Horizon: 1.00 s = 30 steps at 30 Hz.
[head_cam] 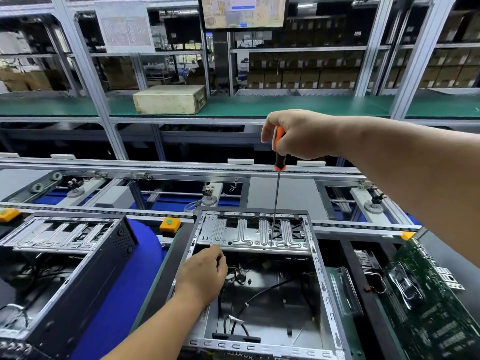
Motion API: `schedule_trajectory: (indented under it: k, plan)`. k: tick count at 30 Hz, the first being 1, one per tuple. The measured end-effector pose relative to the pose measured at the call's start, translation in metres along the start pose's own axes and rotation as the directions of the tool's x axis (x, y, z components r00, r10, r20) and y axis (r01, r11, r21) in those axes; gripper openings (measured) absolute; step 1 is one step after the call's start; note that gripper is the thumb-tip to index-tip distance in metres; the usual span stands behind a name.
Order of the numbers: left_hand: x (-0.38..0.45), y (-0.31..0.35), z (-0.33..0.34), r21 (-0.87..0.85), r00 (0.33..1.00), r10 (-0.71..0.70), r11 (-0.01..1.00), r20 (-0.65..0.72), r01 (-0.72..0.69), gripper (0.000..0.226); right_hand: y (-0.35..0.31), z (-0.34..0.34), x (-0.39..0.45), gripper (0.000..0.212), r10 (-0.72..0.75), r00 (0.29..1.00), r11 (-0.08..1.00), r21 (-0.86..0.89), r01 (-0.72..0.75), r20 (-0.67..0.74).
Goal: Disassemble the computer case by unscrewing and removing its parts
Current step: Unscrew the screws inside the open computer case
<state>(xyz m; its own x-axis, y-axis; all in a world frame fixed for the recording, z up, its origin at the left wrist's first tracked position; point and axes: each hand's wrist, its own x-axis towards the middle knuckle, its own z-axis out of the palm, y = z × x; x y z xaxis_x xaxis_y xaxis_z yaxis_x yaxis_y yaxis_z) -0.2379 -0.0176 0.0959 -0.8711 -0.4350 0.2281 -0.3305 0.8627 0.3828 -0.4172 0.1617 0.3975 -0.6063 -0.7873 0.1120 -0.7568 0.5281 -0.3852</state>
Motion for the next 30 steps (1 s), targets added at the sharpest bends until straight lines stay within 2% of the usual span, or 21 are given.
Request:
schedule_trajectory:
  k: [2,3,5,7,9,12,15,19,23,26,28,30]
  plan:
    - [0.000,0.000,0.000,0.000,1.000,0.001,1.000,0.002,-0.001,0.017,-0.001,0.001,0.001,0.008,0.003,1.000,0.989,-0.150,-0.006,-0.024]
    - [0.000,0.000,0.000,0.003,1.000,0.003,1.000,0.003,-0.003,0.017,0.000,0.002,0.002,0.014,-0.002,0.999,0.963,-0.270,-0.010,-0.046]
    - [-0.001,0.000,0.000,0.006,1.000,0.004,1.000,0.008,-0.005,0.016,0.002,0.003,0.004,0.038,-0.012,0.995,0.880,-0.474,-0.037,-0.100]
    - [-0.001,0.000,0.001,0.009,1.000,0.005,1.000,0.012,-0.005,0.016,0.002,0.002,0.004,0.043,-0.028,0.990,0.833,-0.551,-0.054,-0.140]
    - [0.000,0.000,0.002,0.013,1.000,0.006,1.000,0.011,-0.006,0.016,0.004,0.002,0.004,0.033,-0.046,0.990,0.841,-0.539,-0.034,-0.133]
    - [0.003,0.000,0.003,0.009,1.000,-0.005,1.000,0.020,0.005,0.015,0.004,0.001,0.001,0.014,-0.045,0.997,0.914,-0.406,0.014,-0.066]
    - [0.010,0.005,0.001,-0.067,0.999,-0.021,0.997,0.043,0.024,0.015,0.002,-0.002,-0.003,0.004,-0.050,0.999,0.957,-0.286,0.049,0.001]
    - [0.030,0.030,0.000,-0.219,0.999,-0.015,0.975,0.044,0.025,0.013,-0.004,-0.009,-0.005,0.016,-0.046,0.995,0.972,-0.225,0.064,0.086]
    - [0.049,0.056,0.007,-0.280,0.991,0.015,0.960,0.136,0.024,0.010,-0.010,-0.014,-0.007,0.029,-0.012,0.989,0.980,-0.197,0.041,0.148]
    - [0.052,0.069,0.016,-0.292,0.966,0.104,0.956,0.237,-0.031,0.028,-0.012,-0.013,-0.007,0.024,-0.011,0.989,0.988,-0.152,0.034,0.149]
    - [0.050,0.072,0.022,-0.264,0.951,0.151,0.961,0.270,-0.077,0.036,-0.012,-0.009,-0.005,0.009,0.000,0.994,0.980,-0.200,0.022,0.109]
    - [0.050,0.073,0.026,-0.215,0.949,0.166,0.971,0.269,-0.109,0.040,-0.009,-0.003,-0.003,0.023,-0.012,0.999,0.932,-0.361,0.022,0.031]
